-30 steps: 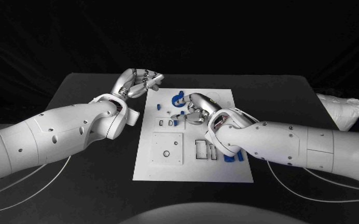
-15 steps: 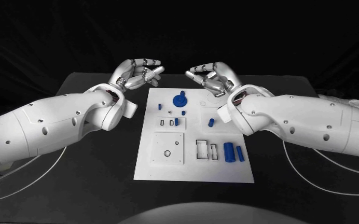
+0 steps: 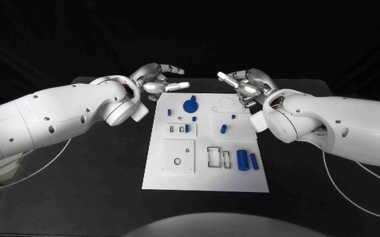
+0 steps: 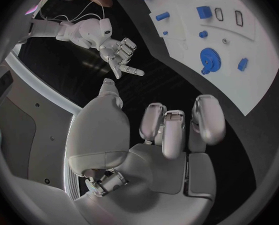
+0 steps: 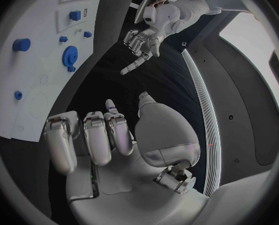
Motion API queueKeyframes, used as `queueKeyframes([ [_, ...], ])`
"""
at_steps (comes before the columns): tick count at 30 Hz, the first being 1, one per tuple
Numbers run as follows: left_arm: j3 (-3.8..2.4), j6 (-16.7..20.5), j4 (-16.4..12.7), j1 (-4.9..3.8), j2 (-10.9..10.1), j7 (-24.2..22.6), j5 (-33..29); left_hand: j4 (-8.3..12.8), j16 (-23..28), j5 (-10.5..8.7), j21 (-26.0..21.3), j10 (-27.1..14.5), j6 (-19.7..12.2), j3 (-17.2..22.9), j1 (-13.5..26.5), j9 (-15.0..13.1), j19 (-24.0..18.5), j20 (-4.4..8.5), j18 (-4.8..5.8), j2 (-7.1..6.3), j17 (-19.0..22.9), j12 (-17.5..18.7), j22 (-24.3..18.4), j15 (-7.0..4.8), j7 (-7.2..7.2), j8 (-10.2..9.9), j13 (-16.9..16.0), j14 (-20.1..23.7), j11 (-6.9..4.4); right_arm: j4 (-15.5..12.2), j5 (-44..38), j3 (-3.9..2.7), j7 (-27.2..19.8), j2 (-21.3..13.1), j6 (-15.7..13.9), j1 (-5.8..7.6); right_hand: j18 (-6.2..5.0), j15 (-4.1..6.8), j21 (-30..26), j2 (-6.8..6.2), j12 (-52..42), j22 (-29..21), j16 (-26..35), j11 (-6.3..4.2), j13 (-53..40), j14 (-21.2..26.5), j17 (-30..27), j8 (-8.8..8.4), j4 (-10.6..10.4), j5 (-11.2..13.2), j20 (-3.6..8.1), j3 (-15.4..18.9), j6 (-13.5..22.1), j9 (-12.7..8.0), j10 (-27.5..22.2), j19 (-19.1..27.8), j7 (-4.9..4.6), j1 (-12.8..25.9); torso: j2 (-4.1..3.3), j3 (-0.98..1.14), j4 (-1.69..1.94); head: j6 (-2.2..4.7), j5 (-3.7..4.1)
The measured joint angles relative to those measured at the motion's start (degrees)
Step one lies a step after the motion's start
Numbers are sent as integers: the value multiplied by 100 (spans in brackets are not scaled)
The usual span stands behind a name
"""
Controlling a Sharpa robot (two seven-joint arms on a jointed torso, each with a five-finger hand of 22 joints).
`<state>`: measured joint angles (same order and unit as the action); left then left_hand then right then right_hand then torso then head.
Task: Assemble the parts on the task board
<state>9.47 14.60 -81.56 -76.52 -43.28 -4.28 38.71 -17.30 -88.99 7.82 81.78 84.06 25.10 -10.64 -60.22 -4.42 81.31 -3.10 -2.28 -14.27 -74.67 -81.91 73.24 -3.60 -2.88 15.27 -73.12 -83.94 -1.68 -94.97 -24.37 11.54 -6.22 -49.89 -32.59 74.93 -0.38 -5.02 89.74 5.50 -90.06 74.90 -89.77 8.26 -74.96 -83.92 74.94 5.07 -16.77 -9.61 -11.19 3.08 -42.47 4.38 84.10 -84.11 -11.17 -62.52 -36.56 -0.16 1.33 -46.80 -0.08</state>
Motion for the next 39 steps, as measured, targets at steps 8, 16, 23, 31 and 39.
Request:
queueKeyframes([
  [8,42,-617,-6,-16,77,839,857,4,-87,-24,808,-4,1255,-71,185,-215,265,-61,186,19,-29,-795,172,345,-413,723,-183,-8,400,33,116,41,230,-230,217,-18,0,0,0,24,0,5,0,20,0,0,-1,0,1,20,0,33,20,6,-20,0,21,24,12,15,-15,-8,-4],
  [16,158,-896,-178,-17,83,1419,1453,0,-87,-4,808,1,2507,-46,402,-572,276,-174,186,24,-28,-795,171,443,-392,1334,-183,-8,553,118,148,62,419,-301,365,-83,0,0,0,24,0,4,0,20,0,0,-1,3,1,19,0,64,21,12,-20,0,21,24,12,12,-8,-12,12],
  [23,219,-1100,-232,-16,161,1859,1722,-2,-87,203,808,-18,3002,76,589,-857,276,-174,186,106,-28,-795,171,373,-193,1551,-182,-6,365,182,146,65,531,-318,473,-142,0,0,0,45,0,4,0,20,0,0,-2,35,8,19,1,88,21,24,-20,0,21,45,5,4,-4,-29,5],
  [31,284,-1448,-87,-13,374,2221,1860,15,-86,448,808,-7,3177,303,594,-1086,256,-194,186,467,-27,-795,171,273,-96,1588,-182,-12,272,216,121,67,624,-319,564,-179,0,0,0,68,0,3,0,20,0,0,-2,66,1,19,-20,95,21,27,-20,21,20,22,4,4,-5,-50,-8],
  [39,306,-1837,103,-12,563,2574,1890,25,-86,561,808,-12,3357,580,550,-1207,266,-245,185,856,-27,-795,170,187,-18,1438,-181,-15,197,228,60,67,718,-320,635,-198,0,-19,0,68,0,3,0,20,0,-20,-2,66,12,19,-20,106,20,33,-20,21,21,22,4,4,-5,-65,-8],
])
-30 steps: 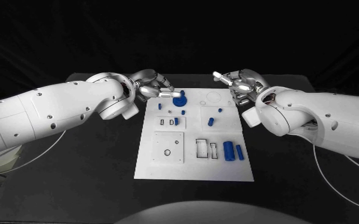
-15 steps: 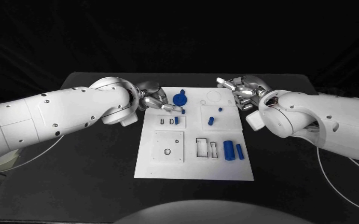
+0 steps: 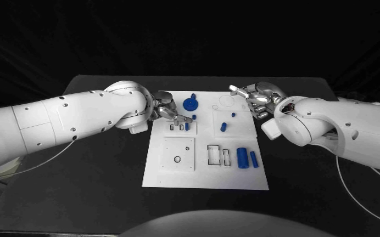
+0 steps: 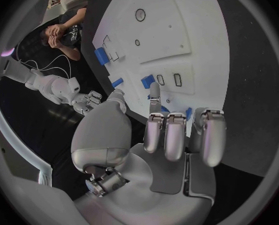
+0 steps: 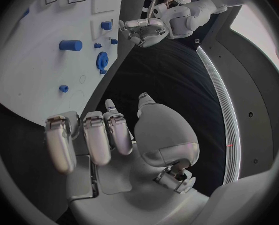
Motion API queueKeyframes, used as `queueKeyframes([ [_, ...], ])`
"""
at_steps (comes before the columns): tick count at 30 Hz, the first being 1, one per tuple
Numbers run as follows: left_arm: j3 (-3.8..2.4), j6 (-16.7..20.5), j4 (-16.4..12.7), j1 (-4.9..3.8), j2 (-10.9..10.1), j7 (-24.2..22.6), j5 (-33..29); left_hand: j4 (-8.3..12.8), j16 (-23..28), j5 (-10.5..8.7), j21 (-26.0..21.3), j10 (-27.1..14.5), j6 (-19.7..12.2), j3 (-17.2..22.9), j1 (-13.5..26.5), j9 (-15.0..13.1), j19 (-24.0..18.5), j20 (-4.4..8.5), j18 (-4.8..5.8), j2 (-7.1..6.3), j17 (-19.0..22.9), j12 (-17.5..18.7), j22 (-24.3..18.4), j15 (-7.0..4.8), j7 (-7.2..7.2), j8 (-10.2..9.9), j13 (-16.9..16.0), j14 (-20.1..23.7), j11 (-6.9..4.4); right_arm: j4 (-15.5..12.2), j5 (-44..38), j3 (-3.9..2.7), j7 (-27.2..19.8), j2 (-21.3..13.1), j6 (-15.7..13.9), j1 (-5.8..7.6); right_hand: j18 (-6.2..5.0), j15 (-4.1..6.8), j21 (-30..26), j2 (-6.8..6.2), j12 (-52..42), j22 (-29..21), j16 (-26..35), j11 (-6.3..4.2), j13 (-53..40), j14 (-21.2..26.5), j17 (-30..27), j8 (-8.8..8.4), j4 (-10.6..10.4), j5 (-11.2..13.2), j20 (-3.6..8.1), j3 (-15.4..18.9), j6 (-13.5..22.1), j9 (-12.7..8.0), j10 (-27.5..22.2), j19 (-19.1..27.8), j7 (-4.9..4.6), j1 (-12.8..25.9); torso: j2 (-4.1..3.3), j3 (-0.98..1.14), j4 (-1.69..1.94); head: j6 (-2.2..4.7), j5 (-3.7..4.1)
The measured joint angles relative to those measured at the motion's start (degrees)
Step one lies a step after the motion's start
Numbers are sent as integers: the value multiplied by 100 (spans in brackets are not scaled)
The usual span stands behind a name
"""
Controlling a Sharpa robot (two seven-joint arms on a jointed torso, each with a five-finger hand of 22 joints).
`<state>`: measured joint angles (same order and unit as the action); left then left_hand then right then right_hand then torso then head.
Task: Assemble the parts on the task board
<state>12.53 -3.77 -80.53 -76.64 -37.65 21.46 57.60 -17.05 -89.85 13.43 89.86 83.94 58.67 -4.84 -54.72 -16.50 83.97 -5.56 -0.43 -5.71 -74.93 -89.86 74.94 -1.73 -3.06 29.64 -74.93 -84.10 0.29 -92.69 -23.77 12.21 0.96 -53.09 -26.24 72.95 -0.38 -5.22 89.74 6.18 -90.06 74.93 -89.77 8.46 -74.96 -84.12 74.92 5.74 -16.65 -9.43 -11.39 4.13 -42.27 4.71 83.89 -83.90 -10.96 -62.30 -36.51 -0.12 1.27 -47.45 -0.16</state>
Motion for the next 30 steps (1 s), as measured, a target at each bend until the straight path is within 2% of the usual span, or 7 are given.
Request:
queueKeyframes([
  [5,2,-168,117,2,116,226,-27,14,0,60,0,20,113,59,-6,-25,0,-41,1,170,0,0,0,-25,10,-125,0,17,-20,15,-29,0,50,3,35,-29,0,0,0,0,0,0,0,0,0,0,0,0,5,0,0,5,0,0,0,0,0,0,3,4,-2,-7,-4],
  [19,4,-369,344,18,400,638,-228,14,0,152,0,0,235,59,-8,-63,0,-82,1,216,1,0,-1,-44,50,-220,1,-3,-41,36,-124,0,138,33,93,-60,0,0,0,22,0,-1,0,15,0,0,-1,23,5,-23,0,37,0,10,16,0,0,-23,7,9,-3,27,44],
  [25,4,-369,466,25,544,726,-319,29,0,331,0,21,346,74,-60,-113,0,-82,0,315,1,0,-1,-65,61,-326,1,17,-61,44,-159,0,163,38,102,-63,0,0,0,22,0,-1,0,15,0,0,-1,46,5,-23,0,37,0,9,15,0,0,-23,8,8,-4,45,73],
  [30,4,-369,526,29,629,780,-360,13,0,399,0,9,346,90,-91,-132,0,-82,1,345,2,0,-1,-65,62,-373,2,17,-73,51,-177,0,186,42,108,-67,0,0,0,22,0,-2,0,15,0,0,-1,46,5,-55,1,36,0,9,15,0,0,-23,7,8,-4,52,90],
])
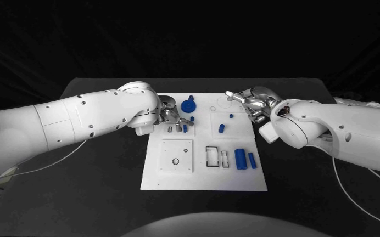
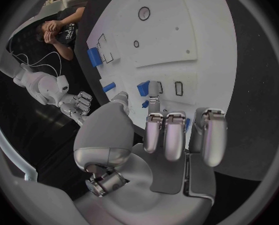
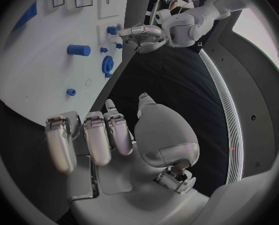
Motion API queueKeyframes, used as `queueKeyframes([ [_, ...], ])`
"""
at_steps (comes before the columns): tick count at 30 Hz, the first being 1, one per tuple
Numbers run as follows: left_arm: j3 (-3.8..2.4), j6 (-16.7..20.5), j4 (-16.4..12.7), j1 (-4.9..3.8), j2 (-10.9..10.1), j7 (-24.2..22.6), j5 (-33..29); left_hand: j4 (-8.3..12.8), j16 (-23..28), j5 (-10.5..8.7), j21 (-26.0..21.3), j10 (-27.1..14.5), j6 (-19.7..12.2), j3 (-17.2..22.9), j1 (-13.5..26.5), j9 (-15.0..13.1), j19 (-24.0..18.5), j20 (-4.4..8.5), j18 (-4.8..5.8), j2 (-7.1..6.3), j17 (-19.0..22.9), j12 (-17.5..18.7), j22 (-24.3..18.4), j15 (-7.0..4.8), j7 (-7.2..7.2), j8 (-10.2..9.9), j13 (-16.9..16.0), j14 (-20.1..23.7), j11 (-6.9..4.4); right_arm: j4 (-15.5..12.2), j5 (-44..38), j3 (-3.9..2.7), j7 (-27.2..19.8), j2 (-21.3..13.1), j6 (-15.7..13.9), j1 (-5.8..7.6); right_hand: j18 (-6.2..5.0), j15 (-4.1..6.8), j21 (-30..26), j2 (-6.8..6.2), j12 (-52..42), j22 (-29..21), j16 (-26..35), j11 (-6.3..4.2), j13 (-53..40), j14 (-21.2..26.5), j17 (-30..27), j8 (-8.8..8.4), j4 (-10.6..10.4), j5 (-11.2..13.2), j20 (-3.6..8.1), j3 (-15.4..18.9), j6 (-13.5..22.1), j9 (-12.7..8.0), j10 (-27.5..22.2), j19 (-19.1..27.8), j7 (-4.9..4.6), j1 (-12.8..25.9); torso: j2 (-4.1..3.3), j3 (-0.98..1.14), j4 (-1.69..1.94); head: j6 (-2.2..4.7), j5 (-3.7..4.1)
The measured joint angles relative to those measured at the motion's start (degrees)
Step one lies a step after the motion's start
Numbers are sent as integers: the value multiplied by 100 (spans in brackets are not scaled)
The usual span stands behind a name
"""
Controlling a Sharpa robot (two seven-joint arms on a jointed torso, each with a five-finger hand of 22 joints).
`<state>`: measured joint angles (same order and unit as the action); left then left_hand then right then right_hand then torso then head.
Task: Assemble the parts on the task board
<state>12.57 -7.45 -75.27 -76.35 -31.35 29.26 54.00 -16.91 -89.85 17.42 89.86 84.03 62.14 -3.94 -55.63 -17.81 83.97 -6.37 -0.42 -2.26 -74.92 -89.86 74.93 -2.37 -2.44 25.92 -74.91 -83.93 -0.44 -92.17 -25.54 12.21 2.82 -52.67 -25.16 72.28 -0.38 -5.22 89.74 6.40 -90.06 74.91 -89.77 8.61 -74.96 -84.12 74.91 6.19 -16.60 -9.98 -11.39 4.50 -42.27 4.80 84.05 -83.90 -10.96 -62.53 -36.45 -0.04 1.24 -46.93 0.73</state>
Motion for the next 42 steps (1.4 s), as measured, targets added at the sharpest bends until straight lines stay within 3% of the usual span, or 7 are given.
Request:
queueKeyframes([
  [7,-1,-1,68,6,101,82,-13,17,0,114,0,-9,35,17,-98,-47,0,0,0,98,0,0,0,0,6,-94,0,0,-9,9,-14,0,28,11,12,-4,0,-2,0,0,0,0,0,0,0,2,0,0,-16,0,0,16,0,-1,0,0,0,0,-1,1,4,4,20],
  [31,-1,-5,262,27,286,298,57,18,0,376,0,-9,104,17,-312,-153,0,0,0,84,1,0,-1,-19,20,-241,1,-20,-8,24,-29,0,72,42,42,-14,0,-21,0,22,0,4,0,0,0,21,-1,0,0,-22,0,32,-22,3,0,0,-22,-22,2,1,3,10,23],
  [35,-2,-14,286,28,309,302,58,8,0,536,0,-9,105,26,-450,-205,0,0,0,96,1,0,-1,-19,21,-311,-4,-20,-8,24,-31,0,81,42,44,-14,0,-21,0,22,0,4,0,-1,0,21,-1,0,0,-22,0,31,-22,3,0,0,-21,-22,0,1,4,10,23],
  [42,-2,-41,310,30,348,305,58,17,0,983,0,12,124,81,-649,-301,0,1,0,89,-3,0,-1,-40,40,-421,-3,1,-29,24,-32,0,91,44,47,-15,0,-20,0,22,0,3,0,-1,0,21,-1,23,0,-22,-12,31,-22,6,-1,-12,-21,-22,-1,2,5,-4,19],
])
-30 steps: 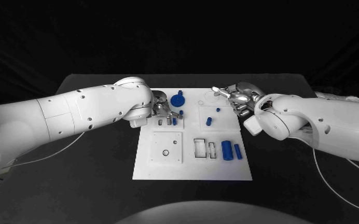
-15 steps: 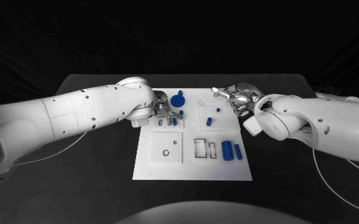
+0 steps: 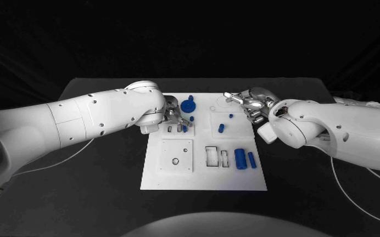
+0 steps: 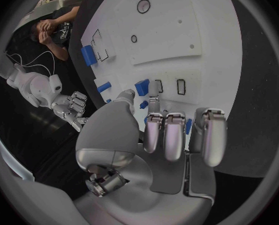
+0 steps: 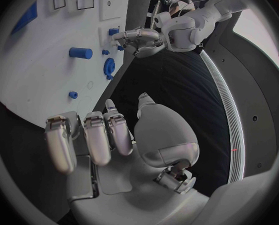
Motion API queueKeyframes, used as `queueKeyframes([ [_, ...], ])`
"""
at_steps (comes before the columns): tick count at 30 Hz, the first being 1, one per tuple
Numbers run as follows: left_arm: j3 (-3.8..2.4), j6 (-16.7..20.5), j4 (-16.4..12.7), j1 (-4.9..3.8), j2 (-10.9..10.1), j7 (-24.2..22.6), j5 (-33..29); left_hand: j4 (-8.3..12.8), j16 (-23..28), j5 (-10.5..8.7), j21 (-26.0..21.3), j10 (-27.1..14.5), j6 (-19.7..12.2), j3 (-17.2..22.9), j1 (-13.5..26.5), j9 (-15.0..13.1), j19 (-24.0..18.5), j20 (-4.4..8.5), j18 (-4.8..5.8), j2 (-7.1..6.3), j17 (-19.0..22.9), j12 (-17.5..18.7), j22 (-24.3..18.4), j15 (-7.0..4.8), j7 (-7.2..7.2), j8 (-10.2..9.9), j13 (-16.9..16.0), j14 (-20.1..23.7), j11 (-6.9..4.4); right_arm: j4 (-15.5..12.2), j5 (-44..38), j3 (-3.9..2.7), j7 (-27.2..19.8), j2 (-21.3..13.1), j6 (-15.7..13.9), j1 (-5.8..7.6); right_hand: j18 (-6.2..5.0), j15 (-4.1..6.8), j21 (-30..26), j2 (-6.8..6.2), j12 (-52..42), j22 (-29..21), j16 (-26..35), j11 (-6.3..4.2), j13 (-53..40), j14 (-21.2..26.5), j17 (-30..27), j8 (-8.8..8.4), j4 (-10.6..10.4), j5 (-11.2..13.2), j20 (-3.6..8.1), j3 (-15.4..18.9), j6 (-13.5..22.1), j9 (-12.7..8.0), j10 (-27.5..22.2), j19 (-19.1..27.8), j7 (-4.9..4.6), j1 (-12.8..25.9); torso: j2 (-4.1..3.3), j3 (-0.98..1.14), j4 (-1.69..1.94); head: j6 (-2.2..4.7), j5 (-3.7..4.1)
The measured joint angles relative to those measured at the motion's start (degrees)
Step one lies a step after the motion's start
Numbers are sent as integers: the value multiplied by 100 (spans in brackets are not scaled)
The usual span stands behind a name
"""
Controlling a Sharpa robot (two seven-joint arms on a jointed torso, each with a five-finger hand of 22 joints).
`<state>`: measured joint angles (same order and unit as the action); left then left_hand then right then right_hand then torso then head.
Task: Assemble the parts on the task board
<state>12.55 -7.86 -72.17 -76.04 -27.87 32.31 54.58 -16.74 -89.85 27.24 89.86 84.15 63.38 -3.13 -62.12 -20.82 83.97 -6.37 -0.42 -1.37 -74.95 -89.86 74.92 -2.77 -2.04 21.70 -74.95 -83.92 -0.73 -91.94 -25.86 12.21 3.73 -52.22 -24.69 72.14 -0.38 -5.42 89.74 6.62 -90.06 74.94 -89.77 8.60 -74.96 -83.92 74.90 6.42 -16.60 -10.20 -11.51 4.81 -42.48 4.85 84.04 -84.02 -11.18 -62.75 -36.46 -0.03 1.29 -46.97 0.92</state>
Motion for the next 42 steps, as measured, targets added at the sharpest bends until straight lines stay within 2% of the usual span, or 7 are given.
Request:
queueKeyframes([
  [18,0,-114,9,3,17,5,-40,11,0,88,0,-21,40,43,-174,-66,0,0,0,19,1,0,0,0,0,-76,1,0,-21,10,-8,0,21,6,2,-2,0,0,0,30,0,-1,0,21,0,0,4,-1,0,-23,-8,0,0,1,-21,-8,0,-30,2,-1,0,-20,15],
  [21,0,-116,7,3,17,5,-57,0,0,123,0,-21,60,62,-250,-95,0,0,0,53,1,0,0,0,20,-79,1,0,-21,10,-9,0,24,7,2,-2,0,0,0,30,0,-2,0,21,0,0,4,-1,0,-23,-8,0,0,1,-21,-8,0,-31,3,-1,1,-21,18],
  [25,0,-114,6,3,17,5,-72,2,0,215,0,-21,61,96,-327,-134,0,0,0,21,1,0,0,-22,20,-112,2,-22,-20,11,-11,0,28,10,2,-3,0,0,0,30,0,-2,0,21,0,0,3,-1,0,-23,-8,0,0,1,-21,-8,0,-30,3,-1,3,-19,18],
  [33,0,-119,14,4,18,5,-108,2,0,254,0,-21,81,96,-363,-157,0,0,-1,46,2,0,0,-22,41,-134,2,-22,-20,9,-15,0,34,18,1,-4,0,0,0,30,0,-2,0,21,0,0,3,-1,0,-23,-8,0,0,6,-21,-8,0,-30,2,-3,3,-22,18],
  [40,0,-131,21,4,25,3,-131,20,0,509,0,0,101,194,-559,-248,0,0,0,78,2,0,0,-42,61,-197,3,-2,-41,10,-18,0,47,19,1,-5,0,0,0,30,0,-3,0,32,0,0,2,-1,0,-23,-8,0,0,5,-10,-8,0,-30,2,-3,3,-23,21],
  [42,0,-131,22,4,25,-2,-136,8,0,687,0,-21,102,247,-642,-283,0,0,0,51,3,0,0,-42,62,-199,3,-2,-62,11,-19,0,51,18,2,-5,0,0,0,30,0,-3,0,38,0,0,2,-1,0,-23,-8,0,0,5,-4,-8,0,-30,2,-3,2,-20,21],
])
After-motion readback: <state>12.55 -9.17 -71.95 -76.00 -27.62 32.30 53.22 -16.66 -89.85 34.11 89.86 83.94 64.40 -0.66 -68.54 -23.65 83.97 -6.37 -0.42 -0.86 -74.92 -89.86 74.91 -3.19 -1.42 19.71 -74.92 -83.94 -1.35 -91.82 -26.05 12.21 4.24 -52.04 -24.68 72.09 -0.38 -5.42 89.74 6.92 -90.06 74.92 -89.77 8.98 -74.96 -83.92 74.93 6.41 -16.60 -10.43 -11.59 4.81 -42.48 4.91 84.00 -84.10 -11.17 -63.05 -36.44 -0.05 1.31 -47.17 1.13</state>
